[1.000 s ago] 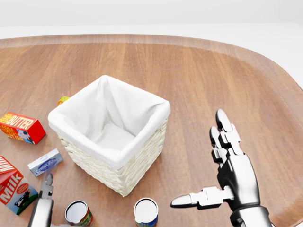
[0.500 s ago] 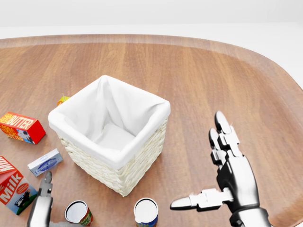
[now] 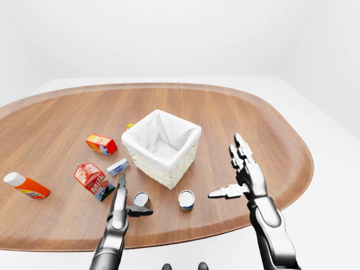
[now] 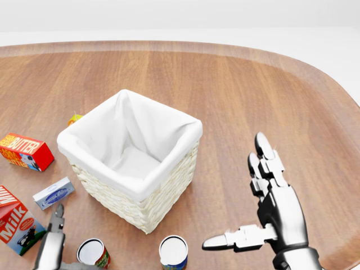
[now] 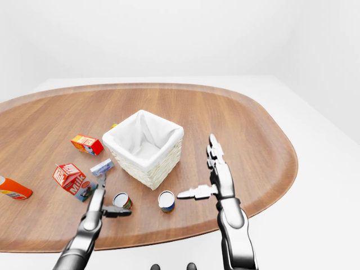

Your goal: Pick up the tomato sauce, and put it in the basket.

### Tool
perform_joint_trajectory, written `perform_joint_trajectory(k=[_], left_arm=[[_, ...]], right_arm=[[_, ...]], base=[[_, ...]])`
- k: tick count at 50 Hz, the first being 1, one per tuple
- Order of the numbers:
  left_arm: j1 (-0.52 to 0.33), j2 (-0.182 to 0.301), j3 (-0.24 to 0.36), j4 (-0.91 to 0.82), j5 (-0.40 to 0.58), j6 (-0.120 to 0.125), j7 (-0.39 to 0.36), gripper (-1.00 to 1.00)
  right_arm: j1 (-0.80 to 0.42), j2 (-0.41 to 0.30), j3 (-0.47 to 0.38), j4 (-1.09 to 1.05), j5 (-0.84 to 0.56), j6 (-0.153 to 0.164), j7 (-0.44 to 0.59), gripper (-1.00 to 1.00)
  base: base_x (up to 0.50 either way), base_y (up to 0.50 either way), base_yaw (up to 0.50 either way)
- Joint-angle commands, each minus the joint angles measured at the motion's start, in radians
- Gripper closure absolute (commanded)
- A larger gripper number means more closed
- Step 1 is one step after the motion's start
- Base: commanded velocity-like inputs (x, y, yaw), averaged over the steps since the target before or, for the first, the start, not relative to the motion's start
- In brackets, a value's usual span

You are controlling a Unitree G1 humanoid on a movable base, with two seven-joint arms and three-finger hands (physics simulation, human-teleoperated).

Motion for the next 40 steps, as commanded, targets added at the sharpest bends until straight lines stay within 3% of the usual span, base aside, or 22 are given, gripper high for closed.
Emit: perform_joint_trajectory(k=[1,40], left_arm=[[-0.038,0.005,-0.007,0.089,-0.003,0.0,0.015,-1.0],[-0.084,0.007,-0.023,0.177,-0.006,0.0,0.029,-1.0]], right_arm=[[-0.001,0.0,0.0,0.002,0.001,0.0,0.001,-1.0],[0.004,0.001,0.001,-0.015,0.01,0.0,0.007,-1.0]], base=[[0.0,0.0,0.0],[0.0,0.0,0.0]])
